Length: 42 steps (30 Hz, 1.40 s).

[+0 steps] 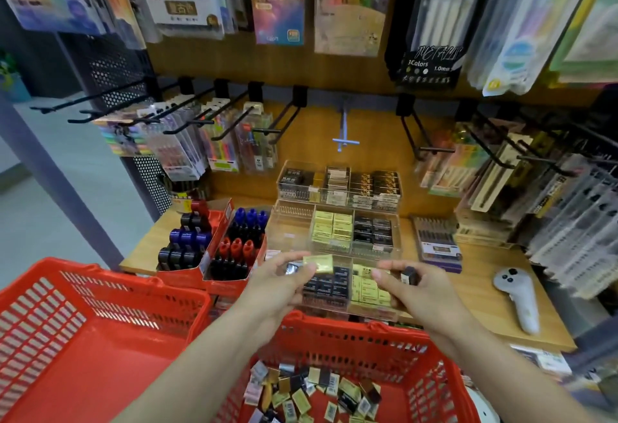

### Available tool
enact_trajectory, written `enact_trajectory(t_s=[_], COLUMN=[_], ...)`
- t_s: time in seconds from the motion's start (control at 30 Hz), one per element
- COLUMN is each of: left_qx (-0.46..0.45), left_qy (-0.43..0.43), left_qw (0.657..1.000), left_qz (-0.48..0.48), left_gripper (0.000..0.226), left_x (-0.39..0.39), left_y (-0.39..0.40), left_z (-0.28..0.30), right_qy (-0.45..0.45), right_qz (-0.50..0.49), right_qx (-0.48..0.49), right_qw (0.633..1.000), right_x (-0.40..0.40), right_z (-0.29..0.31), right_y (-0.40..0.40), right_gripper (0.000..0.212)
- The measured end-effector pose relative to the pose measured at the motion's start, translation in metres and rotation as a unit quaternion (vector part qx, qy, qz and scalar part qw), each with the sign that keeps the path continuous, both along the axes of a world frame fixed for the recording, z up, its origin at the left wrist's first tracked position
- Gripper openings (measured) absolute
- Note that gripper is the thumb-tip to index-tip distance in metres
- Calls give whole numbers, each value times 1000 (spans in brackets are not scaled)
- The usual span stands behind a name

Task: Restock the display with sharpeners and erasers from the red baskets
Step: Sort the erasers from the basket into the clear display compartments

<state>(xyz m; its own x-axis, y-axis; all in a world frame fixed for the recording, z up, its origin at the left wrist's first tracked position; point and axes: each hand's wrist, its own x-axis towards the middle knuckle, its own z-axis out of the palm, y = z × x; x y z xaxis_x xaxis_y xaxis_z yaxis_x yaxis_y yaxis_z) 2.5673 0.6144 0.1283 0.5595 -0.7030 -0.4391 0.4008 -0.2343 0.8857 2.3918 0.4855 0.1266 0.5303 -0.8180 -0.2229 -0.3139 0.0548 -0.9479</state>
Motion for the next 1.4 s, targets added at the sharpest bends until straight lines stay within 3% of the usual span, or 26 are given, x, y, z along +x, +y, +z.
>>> enact_trajectory(t_s=[0.2,0.37,0.67,0.77,0.9,0.97,1.1,1.2,1.27,1.4], left_qx=[83,133,217,221,199,189,176,187,219,257], left_qy=[-197,-387,-499,-496,-559,-557,-436,-425,-458,-586], left_qw=[976,911,827,825,788,797,878,879,851,746], left_qz=[47,-52,-143,-155,-161,-138,-91,-107,-132,-187], left_gripper=[17,27,26,26,26,24,17,18,22,29], left_x=[56,88,95,101,99,97,100,102,105,103], left_y=[-64,-130,-170,-168,-165,-167,-166,-162,-163,-169], left_z=[-32,-37,-54,-53,-62,-64,-67,-68,-64,-53], right_qy=[138,166,150,133,124,112,105,91,102,189], right_qz=[-17,2,24,13,22,22,28,29,36,53], right_qx=[-177,-260,-267,-252,-260,-260,-258,-257,-265,-325], right_qw=[974,951,952,959,957,959,960,962,958,925], right_x=[39,73,92,90,87,85,83,84,88,96], right_z=[-26,-28,-57,-60,-60,-59,-60,-62,-65,-67], right_y=[-56,-95,-110,-107,-104,-103,-103,-103,-104,-105], right_gripper=[13,14,15,14,16,16,18,22,18,21])
